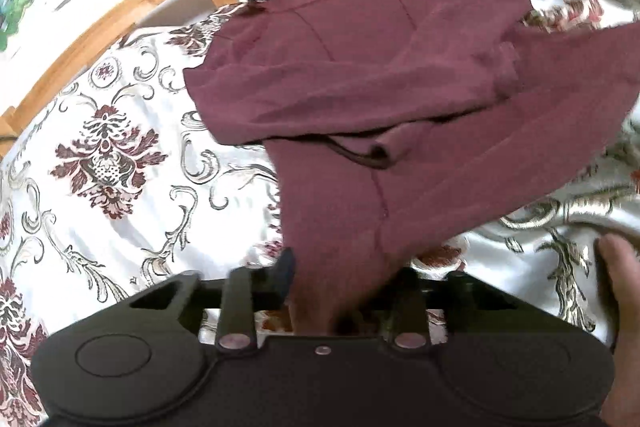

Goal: Fold small clothes
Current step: 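Grasp the shirt hem with the right tool while the left tool grasps the hem too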

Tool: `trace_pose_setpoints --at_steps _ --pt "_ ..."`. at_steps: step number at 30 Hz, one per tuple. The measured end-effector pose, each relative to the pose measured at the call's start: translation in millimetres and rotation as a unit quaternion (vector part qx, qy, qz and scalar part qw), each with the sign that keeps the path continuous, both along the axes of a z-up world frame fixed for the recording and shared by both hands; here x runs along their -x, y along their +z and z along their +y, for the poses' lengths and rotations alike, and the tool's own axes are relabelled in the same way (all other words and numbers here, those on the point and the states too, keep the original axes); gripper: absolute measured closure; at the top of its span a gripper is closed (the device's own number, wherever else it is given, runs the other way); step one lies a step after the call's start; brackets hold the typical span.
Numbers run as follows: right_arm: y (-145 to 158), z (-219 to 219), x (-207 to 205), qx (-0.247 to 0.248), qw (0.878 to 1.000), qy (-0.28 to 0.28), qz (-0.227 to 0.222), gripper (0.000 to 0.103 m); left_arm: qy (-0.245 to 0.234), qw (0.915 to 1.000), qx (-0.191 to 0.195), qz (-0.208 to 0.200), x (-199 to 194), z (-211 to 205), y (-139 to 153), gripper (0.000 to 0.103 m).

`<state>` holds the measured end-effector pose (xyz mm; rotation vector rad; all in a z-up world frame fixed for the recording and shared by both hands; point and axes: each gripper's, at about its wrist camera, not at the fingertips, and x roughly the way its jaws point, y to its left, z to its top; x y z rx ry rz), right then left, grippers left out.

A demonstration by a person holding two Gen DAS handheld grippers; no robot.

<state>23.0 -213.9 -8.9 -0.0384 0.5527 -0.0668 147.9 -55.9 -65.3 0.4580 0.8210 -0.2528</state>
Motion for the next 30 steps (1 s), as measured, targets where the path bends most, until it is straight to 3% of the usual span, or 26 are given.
trace_pose_setpoints --at_steps 2,4,7,10,14,18,23,27,30 --pt "-2.6 0.8 -0.8 0.004 1.0 -0.004 0.003 0.096 0.004 0.9999 0.013 0.0 -2.0 7.9 5.7 0.076" --pt "-7.9 1.0 -1.8 0.003 1.0 -0.01 0.011 0.096 0.001 0.9998 0.017 -0.003 -1.1 12.4 7.7 0.088" --pt "-19.8 1.5 -3.1 0.004 0.999 -0.021 0.034 0.095 -0.002 0.9994 0.036 -0.001 3.1 15.8 7.1 0.097" --pt "-32.4 -1.0 -2.6 -0.007 0.998 -0.034 0.054 0.095 -0.013 0.9992 0.038 -0.003 9.1 10.5 3.6 0.098" --pt "-31.0 4.8 7.8 0.006 0.998 -0.03 0.047 0.096 -0.019 0.9986 0.043 -0.024 20.7 10.1 11.3 0.099" --pt "-16.2 12.2 18.6 0.026 0.999 -0.012 0.032 0.097 -0.018 0.9952 0.076 -0.058 38.5 20.0 30.9 0.099" --pt "16.8 15.1 42.3 0.019 0.999 0.018 0.021 0.098 -0.017 0.9887 0.127 -0.078 66.2 37.9 65.7 0.099" --pt "52.9 14.4 67.6 0.019 0.998 0.057 0.032 0.098 -0.035 0.9819 0.178 -0.055 91.6 57.1 97.4 0.099" --pt "76.7 10.5 76.4 0.014 0.996 0.078 0.039 0.098 -0.054 0.9781 0.195 -0.048 102.8 65.3 113.9 0.099"
